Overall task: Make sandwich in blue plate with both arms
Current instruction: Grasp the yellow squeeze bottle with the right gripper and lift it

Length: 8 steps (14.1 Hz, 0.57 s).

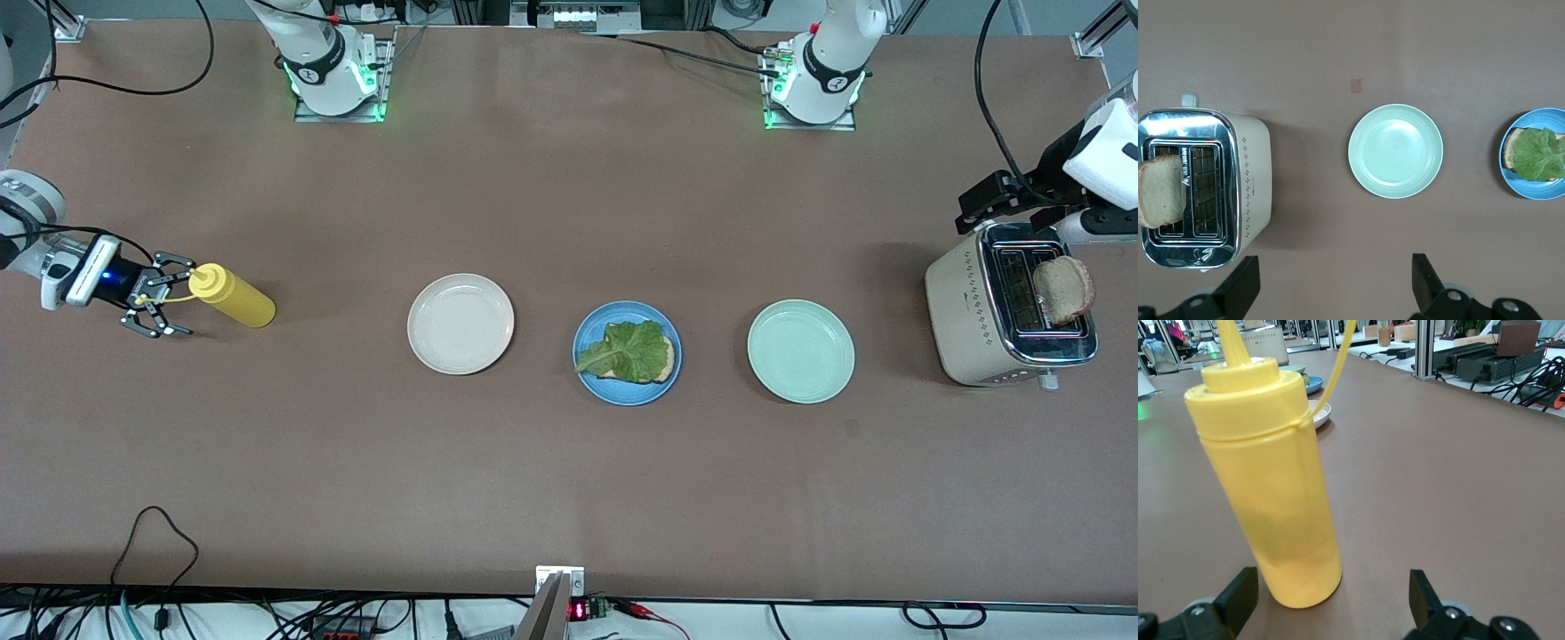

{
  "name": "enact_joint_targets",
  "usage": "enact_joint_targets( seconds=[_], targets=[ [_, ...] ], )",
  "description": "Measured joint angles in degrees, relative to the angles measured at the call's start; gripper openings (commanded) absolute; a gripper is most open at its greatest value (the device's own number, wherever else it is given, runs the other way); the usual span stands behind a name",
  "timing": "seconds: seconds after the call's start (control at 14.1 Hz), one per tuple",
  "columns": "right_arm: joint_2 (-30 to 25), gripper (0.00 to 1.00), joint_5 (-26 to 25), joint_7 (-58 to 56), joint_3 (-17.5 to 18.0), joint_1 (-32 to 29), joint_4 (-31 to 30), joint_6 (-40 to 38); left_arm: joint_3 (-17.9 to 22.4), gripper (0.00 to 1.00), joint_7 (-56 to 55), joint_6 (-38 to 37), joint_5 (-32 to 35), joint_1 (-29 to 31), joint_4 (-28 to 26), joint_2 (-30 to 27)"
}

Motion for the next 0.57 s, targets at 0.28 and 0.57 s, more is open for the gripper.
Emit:
enact_joint_targets(
  seconds=[0.28,0.57],
  targets=[
    [1.11,1.00,0.07,-0.12,1.44,-0.02,0.24,-0.14,0.12,1.00,0.00,0.04,0.00,0.00,0.00,0.00],
    [1.71,1.00,0.07,-1.30,2.77,0.39,-0.06,-0.58,0.16,1.00,0.00,0.05,0.00,0.00,0.00,0.00]
  ],
)
